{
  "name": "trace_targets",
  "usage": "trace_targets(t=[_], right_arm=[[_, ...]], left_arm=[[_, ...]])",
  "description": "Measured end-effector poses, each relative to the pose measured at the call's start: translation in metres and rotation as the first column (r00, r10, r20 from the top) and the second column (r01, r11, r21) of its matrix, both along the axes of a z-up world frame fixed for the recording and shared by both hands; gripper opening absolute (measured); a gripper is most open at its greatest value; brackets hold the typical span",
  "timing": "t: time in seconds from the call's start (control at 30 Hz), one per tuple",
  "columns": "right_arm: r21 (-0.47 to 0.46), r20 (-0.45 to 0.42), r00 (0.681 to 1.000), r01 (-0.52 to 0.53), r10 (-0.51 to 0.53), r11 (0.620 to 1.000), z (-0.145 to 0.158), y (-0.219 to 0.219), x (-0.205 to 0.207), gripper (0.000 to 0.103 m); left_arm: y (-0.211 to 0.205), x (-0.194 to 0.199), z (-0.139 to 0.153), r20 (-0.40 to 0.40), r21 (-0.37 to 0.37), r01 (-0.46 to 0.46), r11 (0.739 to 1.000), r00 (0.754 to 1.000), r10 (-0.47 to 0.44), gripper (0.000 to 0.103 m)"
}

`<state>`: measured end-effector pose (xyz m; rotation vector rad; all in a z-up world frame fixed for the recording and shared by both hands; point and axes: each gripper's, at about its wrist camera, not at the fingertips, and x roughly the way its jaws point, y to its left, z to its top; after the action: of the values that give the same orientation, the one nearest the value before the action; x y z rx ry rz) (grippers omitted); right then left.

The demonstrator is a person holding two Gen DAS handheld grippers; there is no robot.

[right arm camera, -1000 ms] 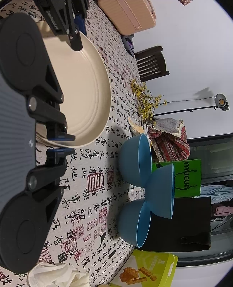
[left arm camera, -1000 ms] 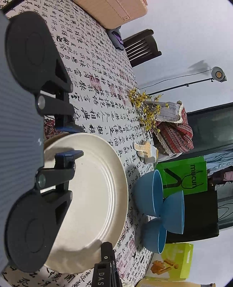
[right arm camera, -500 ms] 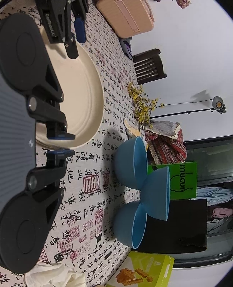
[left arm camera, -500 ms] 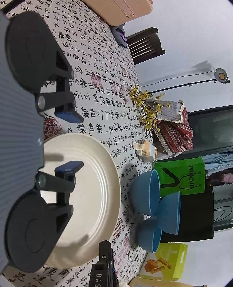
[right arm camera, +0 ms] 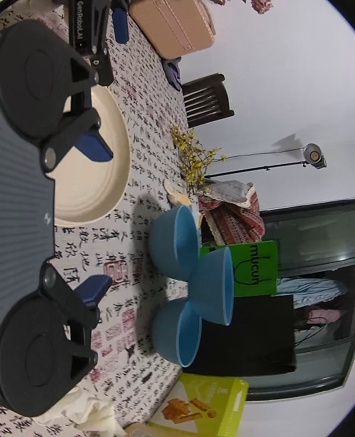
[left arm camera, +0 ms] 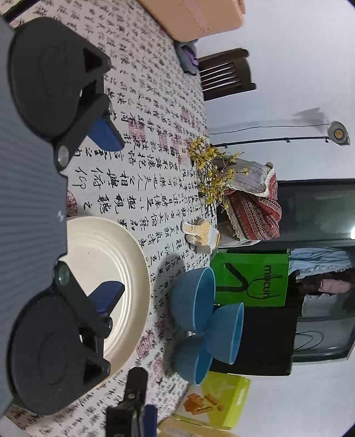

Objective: Organize plates and bowls

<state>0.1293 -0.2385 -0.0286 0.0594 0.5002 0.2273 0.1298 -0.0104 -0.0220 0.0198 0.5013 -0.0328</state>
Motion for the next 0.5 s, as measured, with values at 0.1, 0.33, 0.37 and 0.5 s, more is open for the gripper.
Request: trace_targets(t=[0.1,0.33,0.37,0.5], right_arm=[[-0.005,0.022,1.000,0.001,-0.001,1.000,0.006,0.001,-0.001,0.103],[-0.016,0.062,0.998,0.014,-0.013,1.000,0.015,0.001,-0.004,0.103],[-0.016,0.066,0.998,0.019,-0.018,1.000,0.016,0.001,-0.004,0.103],[-0.015,0.079,0.996,0.031,-0.029,0.999,0.018,-0.001,-0.003,0.103]], left_arm=[[0.006,0.002,0.003,-0.003,-0.031,-0.006,0.999,1.000,0.006,0.103],[0.011,0.005,0.009,0.009,-0.063,0.000,0.998,1.000,0.001,0.103],[0.011,0.005,0.009,0.012,-0.065,0.003,0.998,1.000,-0.002,0.103],[0.010,0.007,0.012,0.022,-0.070,0.012,0.998,1.000,-0.011,0.103]])
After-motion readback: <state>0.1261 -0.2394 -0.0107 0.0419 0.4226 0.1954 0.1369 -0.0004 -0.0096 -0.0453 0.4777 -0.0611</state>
